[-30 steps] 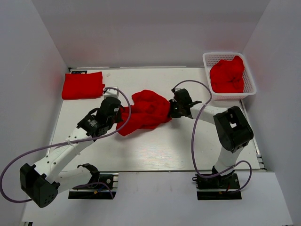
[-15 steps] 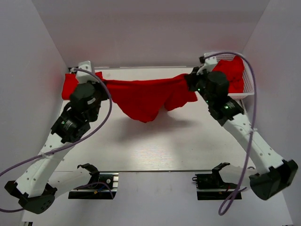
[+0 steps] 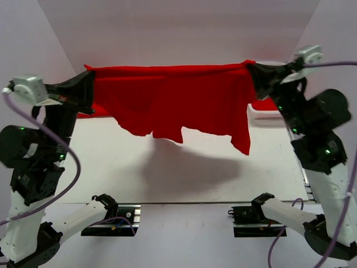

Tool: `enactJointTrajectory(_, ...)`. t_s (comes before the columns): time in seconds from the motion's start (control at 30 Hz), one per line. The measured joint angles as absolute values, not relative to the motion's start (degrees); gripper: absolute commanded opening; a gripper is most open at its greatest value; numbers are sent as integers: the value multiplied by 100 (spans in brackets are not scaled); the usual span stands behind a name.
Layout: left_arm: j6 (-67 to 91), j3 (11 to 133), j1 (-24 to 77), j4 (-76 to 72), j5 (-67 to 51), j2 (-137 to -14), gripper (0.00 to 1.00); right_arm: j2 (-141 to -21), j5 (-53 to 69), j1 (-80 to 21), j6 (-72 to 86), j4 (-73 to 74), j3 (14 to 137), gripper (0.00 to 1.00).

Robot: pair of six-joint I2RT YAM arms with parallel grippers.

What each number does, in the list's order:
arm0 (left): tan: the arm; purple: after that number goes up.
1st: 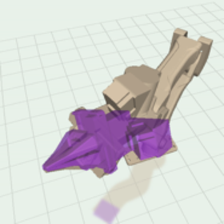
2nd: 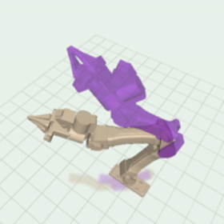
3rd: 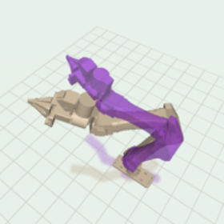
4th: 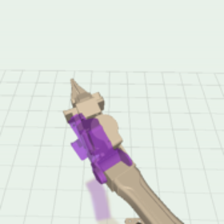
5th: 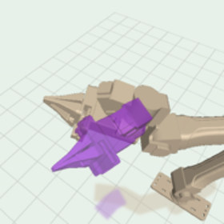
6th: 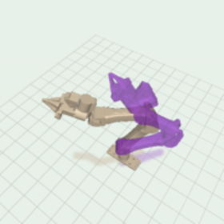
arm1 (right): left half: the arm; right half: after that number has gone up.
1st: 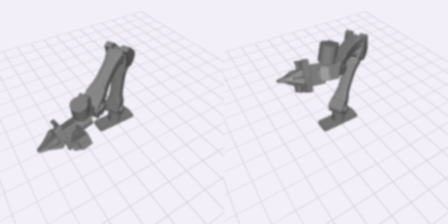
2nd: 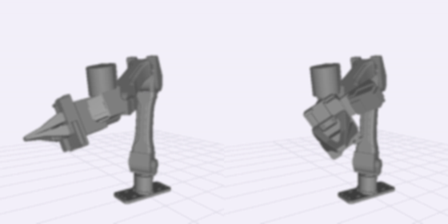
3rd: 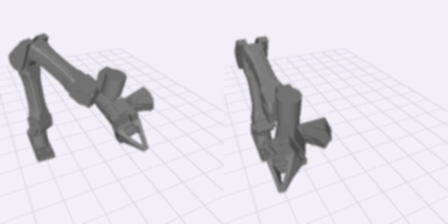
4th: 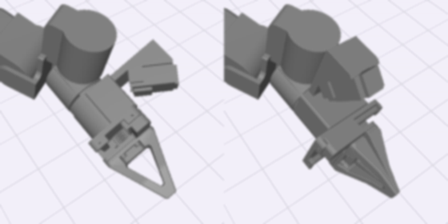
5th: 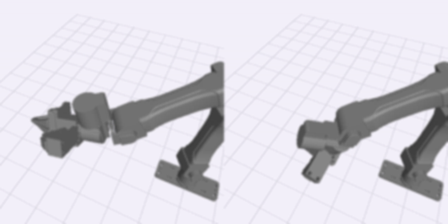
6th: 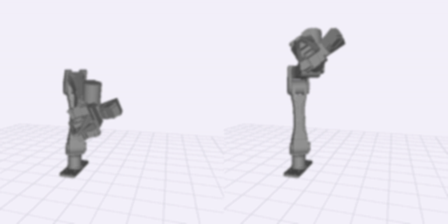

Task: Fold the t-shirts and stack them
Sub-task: Flatten out the tshirt

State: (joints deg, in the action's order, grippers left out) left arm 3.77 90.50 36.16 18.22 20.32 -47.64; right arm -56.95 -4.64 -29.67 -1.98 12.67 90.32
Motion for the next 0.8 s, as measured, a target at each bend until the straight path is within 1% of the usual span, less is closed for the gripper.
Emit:
enactJointTrajectory(0.27,91,10116,3621,2001,941,-4698,0,-5210,891,-2969,-554,2045,10274,0)
enactJointTrajectory(0.53,-102,11157,3621,2357,163,-4703,0,-4611,1813,-2961,-611,2272,10449,0)
enactJointTrajectory(0.67,-132,11340,3621,2447,231,-4836,0,-4580,1964,-2961,-628,2180,10318,0)
enactJointTrajectory(0.73,-156,11340,3621,2451,539,-4969,0,-4611,1933,-2958,-644,2119,10125,0)
enactJointTrajectory(0.8,-189,11093,3618,2314,1024,-5081,0,-4705,1820,-2958,-650,1911,9839,0)
